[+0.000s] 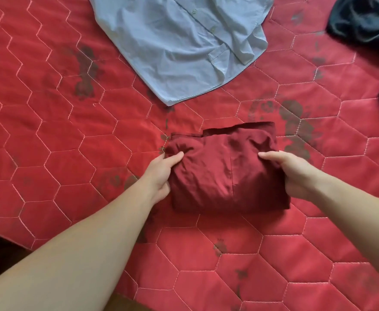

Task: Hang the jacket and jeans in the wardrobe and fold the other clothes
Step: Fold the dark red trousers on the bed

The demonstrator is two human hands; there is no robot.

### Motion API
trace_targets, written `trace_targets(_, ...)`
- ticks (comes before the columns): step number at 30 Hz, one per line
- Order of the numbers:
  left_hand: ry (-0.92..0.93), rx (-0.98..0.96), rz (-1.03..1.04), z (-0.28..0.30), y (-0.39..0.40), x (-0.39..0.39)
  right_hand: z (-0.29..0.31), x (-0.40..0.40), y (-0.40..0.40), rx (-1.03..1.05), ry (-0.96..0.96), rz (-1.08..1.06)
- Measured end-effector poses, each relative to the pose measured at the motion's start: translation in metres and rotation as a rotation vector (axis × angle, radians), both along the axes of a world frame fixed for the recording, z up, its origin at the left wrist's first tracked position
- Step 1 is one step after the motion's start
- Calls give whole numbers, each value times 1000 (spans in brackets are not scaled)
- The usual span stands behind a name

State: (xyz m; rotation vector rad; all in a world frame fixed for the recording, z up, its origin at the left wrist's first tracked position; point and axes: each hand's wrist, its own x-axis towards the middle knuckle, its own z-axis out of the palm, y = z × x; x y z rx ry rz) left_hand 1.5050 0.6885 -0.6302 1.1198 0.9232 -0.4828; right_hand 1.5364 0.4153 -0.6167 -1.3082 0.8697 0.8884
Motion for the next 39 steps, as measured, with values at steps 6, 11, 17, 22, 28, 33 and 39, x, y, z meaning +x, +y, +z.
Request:
trace_targets(6,48,98,26,-18,-4,23,-5,19,9,-190,-28,42)
trace_targets(11,40,221,-63,-29,0,21,-14,16,8,-247,-141,34)
trace_targets(17,25,641,-132,-26,-1,10,-22,13,6,-425,-230,60)
trace_targets(22,63,812,-57,-19,-15,3,-18,8,9,-741,-432,237)
trace_targets(28,162,857,-149,-17,-28,-10,-11,-11,12,-768,-347,283)
trace_targets(33,160,567,-252,-9,-28,-19,-8,-25,8,-550,-232,263)
trace_targets(39,210,195,-186,-7,-20,-29,-10,-40,-9,-287,-93,201)
